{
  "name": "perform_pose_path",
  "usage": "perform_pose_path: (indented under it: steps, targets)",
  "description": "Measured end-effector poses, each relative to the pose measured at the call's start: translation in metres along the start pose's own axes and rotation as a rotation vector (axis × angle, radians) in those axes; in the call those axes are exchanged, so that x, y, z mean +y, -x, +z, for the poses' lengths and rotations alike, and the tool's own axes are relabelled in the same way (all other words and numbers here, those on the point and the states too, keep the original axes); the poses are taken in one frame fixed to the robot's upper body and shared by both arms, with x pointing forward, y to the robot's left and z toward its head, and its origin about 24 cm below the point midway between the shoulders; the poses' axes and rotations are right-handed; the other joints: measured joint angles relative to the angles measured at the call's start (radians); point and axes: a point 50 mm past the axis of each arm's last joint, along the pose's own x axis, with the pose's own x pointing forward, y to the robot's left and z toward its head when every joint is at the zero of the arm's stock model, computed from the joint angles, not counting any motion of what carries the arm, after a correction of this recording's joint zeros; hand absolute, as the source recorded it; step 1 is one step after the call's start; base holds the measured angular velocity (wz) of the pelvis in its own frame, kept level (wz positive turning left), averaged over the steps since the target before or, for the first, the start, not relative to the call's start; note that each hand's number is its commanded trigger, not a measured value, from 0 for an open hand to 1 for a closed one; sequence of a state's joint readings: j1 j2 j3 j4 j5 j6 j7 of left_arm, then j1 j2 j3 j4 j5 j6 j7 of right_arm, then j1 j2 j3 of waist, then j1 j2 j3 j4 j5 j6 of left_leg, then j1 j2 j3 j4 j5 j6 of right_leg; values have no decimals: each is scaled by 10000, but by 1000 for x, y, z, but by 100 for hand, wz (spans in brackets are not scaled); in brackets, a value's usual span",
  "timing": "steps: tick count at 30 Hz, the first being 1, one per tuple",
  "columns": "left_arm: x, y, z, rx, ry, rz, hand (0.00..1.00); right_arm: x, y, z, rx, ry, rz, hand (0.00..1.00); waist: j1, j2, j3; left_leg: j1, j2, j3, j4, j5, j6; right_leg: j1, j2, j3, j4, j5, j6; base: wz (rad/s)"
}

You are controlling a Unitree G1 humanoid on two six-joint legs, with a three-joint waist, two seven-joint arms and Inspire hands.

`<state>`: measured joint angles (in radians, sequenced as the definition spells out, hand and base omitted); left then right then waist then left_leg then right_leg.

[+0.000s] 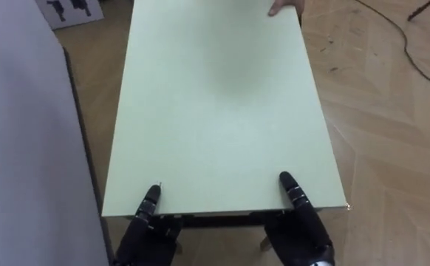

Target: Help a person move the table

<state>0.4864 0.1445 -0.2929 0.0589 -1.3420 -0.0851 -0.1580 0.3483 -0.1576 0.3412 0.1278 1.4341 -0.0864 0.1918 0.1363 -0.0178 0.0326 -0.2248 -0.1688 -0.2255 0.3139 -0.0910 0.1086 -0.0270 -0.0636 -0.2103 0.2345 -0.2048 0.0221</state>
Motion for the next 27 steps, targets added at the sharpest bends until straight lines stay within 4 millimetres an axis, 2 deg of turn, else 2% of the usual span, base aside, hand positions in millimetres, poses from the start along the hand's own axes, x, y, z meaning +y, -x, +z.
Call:
perform_pose_path:
  steps: [4, 6, 8, 10, 11, 12, 13, 14, 15, 16, 17, 18, 19, 20, 21, 22, 23, 24, 25, 26, 27]
  targets:
    - [-3, -1, 4, -237, 14, -128, 100, 6, -6, -1, 25, 123, 242, 100, 194, 9, -2, -171, -59, -303, 43, -15, -12, 26, 27, -292, -146, 36, -19, 25]
    - [-6, -3, 6, -319, 0, -235, 100, 8, -7, -1, -17, 69, 302, 100, 199, 68, -9, -272, -192, -726, 187, -15, -37, 105, 38, -585, -139, 33, -20, 50]
    - [-6, -3, 6, -353, -27, -243, 100, 8, -8, -2, -15, 27, 305, 100, 234, 119, -13, -264, -257, -954, 201, 9, -66, 167, 51, -699, -127, 33, -22, 48]
    - [-7, -4, 6, -353, -27, -287, 100, 8, -8, -1, -64, 48, 304, 100, 57, 182, -24, -238, -420, -1481, 79, 185, -128, 216, 37, -1044, -131, 47, -59, 76]
    - [-8, -5, 6, -330, -102, -363, 100, 8, -7, -2, -118, 1, 301, 100, -167, 194, -30, -157, -525, -1977, -181, 466, -210, 228, 29, -1264, -158, 107, -159, 114]
    - [-10, -7, 7, -347, -111, -426, 100, 8, -7, -2, -177, -39, 335, 100, -401, 195, -29, -151, -579, -2129, -489, 738, -296, 260, -7, -1510, -224, 150, -224, 116]
    - [-10, -7, 8, -386, -129, -448, 100, 9, -8, -2, -204, -56, 366, 100, -551, 193, -28, -246, -523, -1718, -612, 834, -293, 339, -21, -1631, -323, 154, -224, 124]
    - [-11, -9, 8, -370, -155, -494, 100, 9, -8, -1, -251, -77, 369, 100, -889, 202, -25, -476, -173, 292, -796, 898, -286, 562, -56, -2025, -521, 51, -126, 130]
    - [-13, -10, 8, -324, -172, -527, 100, 8, -8, -1, -307, -151, 325, 100, -1046, 206, -27, -565, 259, 2516, -956, 763, -515, 673, -117, -2139, -541, -119, -113, 115]
    - [-14, -12, 8, -302, -187, -527, 100, 8, -8, -1, -337, -199, 310, 100, -1032, 147, -7, -514, 341, 2885, -1071, 735, -783, 622, -141, -2071, -557, -152, -132, 50]
    - [-14, -12, 9, -339, -203, -482, 100, 9, -9, -1, -312, -195, 346, 100, -896, -171, 10, -500, 324, 3177, -983, 532, -1551, 581, -460, -2073, -824, -106, -171, -11]
    - [-13, -11, 8, -420, -76, -449, 100, 11, -11, -1, -287, -182, 411, 100, -752, -53, 32, -787, 1243, 3945, 1156, -623, -766, 599, -398, -2441, -752, -222, -55, -28]
    - [-12, -11, 7, -422, -14, -395, 100, 11, -11, -1, -277, -165, 380, 100, -654, 85, 21, -789, 1751, 4035, 1908, -1237, -837, 605, -304, -2543, -592, -338, -21, -11]
    - [-13, -11, 5, -382, 47, -376, 100, 10, -11, 2, -269, -90, 353, 100, -551, 372, 41, -837, 2131, 3644, 2366, -1872, -1022, 592, -135, -2593, -15, -624, 96, 24]
    - [-13, -12, 6, -353, -52, -362, 100, 9, -10, 1, -267, -169, 294, 100, -591, 366, 21, -760, 1970, 3352, 2101, -1986, -619, 452, -114, -2592, 273, -776, 159, 44]
    - [-13, -12, 6, -352, -73, -378, 100, 9, -10, 0, -268, -214, 292, 100, -635, 299, -14, -743, 1829, 3218, 1900, -1887, -478, 409, -161, -2548, 314, -768, 157, 62]
    - [-14, -13, 6, -328, -56, -375, 100, 9, -10, 0, -275, -204, 310, 100, -749, 267, -22, -593, 1587, 3094, 1496, -1614, -350, 275, -326, -2393, 460, -739, 180, 48]
    - [-14, -13, 4, -257, -52, -319, 100, 8, -9, 2, -282, -112, 252, 100, -747, 331, -23, -403, 1474, 2972, 1207, -1487, -302, 134, -416, -2103, 708, -753, 199, 32]
    - [-13, -12, 3, -210, -34, -300, 100, 7, -8, 3, -276, -91, 216, 100, -691, 379, -26, -346, 1477, 2883, 1157, -1480, -303, 50, -409, -1908, 839, -784, 209, -9]
    - [-13, -12, 2, -165, -31, -297, 100, 7, -8, 2, -252, -90, 207, 100, -448, 433, -9, -327, 1474, 2501, 1144, -1468, -332, -329, -348, -1337, 704, -810, 194, -31]
    - [-13, -12, 3, -164, -10, -268, 100, 7, -8, 2, -205, -61, 221, 100, -311, 508, 9, -326, 1469, 2137, 1137, -1447, -381, -910, -264, -996, 605, -576, 15, -18]
